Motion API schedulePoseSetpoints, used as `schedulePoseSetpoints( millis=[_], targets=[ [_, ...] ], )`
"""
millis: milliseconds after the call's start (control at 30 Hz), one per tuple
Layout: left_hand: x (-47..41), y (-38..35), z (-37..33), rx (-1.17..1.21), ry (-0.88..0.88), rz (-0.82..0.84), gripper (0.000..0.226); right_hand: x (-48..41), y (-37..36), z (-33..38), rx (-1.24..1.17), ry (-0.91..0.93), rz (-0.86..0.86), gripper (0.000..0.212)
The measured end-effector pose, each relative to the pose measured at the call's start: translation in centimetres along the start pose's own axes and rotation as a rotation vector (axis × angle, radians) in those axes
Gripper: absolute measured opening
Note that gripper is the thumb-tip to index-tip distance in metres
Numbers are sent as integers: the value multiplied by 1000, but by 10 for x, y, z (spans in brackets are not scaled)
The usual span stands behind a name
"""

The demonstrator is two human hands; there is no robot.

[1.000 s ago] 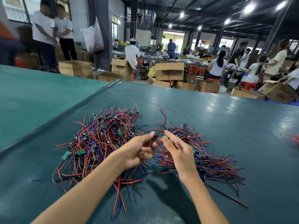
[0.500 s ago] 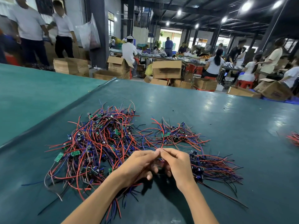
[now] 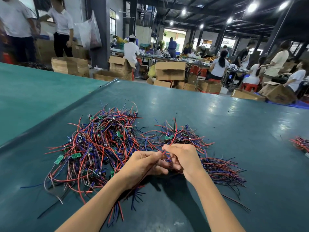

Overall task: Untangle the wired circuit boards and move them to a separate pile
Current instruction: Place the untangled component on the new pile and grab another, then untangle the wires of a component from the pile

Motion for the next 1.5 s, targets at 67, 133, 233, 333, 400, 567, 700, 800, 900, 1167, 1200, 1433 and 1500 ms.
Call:
schedulePoseSetpoints(
  millis=[67,133,233,333,400,567,700,800,900,1167,1200,1433,1500],
  targets=[
    [-1,3,-1,19,-6,-23,37,-4,1,6,-59,-4,-19,25],
    [-1,1,-1,13,-7,-17,36,-8,5,12,-101,-13,-36,18],
    [-1,-1,-1,0,-14,-22,34,-16,16,19,-138,-43,-56,13],
    [1,-1,-2,13,-22,-37,30,-22,17,24,-167,-80,-10,13],
    [1,1,-3,17,-25,-45,32,-25,15,23,-212,-112,11,12],
    [0,1,-2,4,-31,-42,38,-27,14,22,-270,-135,-10,12],
    [1,3,-2,1,-39,-47,36,-30,21,33,-237,-83,-60,12],
    [0,4,-2,-4,-44,-52,38,-29,21,40,-167,-61,-36,11],
    [-1,3,-2,-4,-58,-55,40,-23,20,38,-3,-96,7,22],
    [-2,3,-1,-33,-91,-47,41,4,-12,-6,92,-186,220,14],
    [-2,3,-1,-37,-95,-40,41,4,-13,-7,84,-176,217,12],
    [-1,2,-2,-20,-80,-37,37,-9,-2,7,-132,-158,53,13],
    [0,2,-2,-13,-79,-40,35,-15,6,17,-184,-124,23,17]
  ],
)
Point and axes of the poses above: each hand's wrist, its own x-axis away from the middle knuckle, its own y-axis out of the back of the hand, z = x × y, the point moved 8 cm from there along -x, towards the middle knuckle, and after that the axes turned 1 degree about -y, right-handed, at the moved point
